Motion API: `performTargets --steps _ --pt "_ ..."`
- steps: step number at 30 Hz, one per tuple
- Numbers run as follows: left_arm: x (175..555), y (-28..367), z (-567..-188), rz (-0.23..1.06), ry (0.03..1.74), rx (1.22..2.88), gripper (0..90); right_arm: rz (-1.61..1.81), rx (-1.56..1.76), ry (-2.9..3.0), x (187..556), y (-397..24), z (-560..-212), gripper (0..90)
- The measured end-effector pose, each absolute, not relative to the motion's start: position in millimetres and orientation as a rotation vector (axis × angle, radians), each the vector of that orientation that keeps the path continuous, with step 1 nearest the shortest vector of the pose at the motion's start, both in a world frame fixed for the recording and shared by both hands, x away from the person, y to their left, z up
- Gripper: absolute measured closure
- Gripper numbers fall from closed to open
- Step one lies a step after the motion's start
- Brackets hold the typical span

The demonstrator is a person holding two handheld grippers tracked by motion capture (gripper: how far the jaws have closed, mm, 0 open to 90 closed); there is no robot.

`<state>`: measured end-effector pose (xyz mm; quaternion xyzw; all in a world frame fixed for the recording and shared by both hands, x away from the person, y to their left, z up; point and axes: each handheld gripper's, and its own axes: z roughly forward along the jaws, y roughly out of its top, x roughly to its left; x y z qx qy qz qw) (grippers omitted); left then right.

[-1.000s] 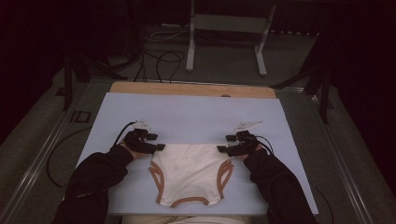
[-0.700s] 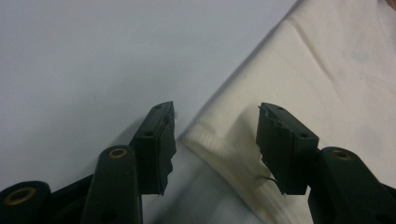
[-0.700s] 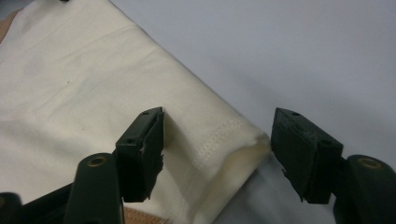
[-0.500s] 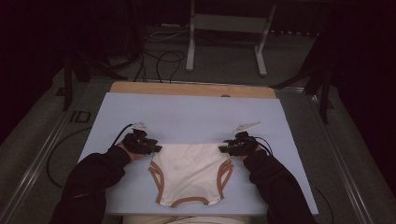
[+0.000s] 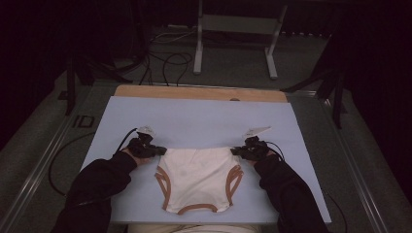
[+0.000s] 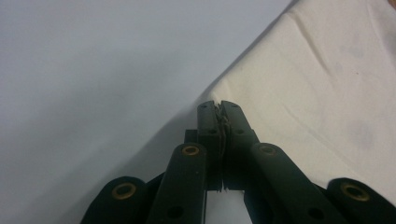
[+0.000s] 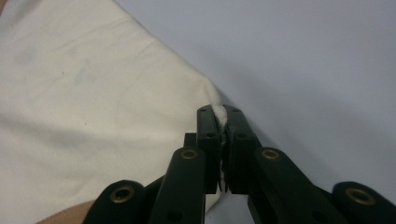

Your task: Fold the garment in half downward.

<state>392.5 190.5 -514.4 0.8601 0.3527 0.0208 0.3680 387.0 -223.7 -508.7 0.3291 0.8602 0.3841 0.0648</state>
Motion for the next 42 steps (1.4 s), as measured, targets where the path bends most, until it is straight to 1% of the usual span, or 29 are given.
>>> performTargets --steps 7,25,42 --pt "399 189 -508 0.124 0.916 2.183 89.1 1.164 1.005 2.561 393 -225 -504 87.0" --pt "428 178 -498 0.234 0.963 2.139 89.0 1.146 1.078 2.488 424 -226 -494 87.0" --pt "447 168 -505 0.268 1.026 2.111 88.8 1.120 1.167 2.451 447 -231 -511 86.2"
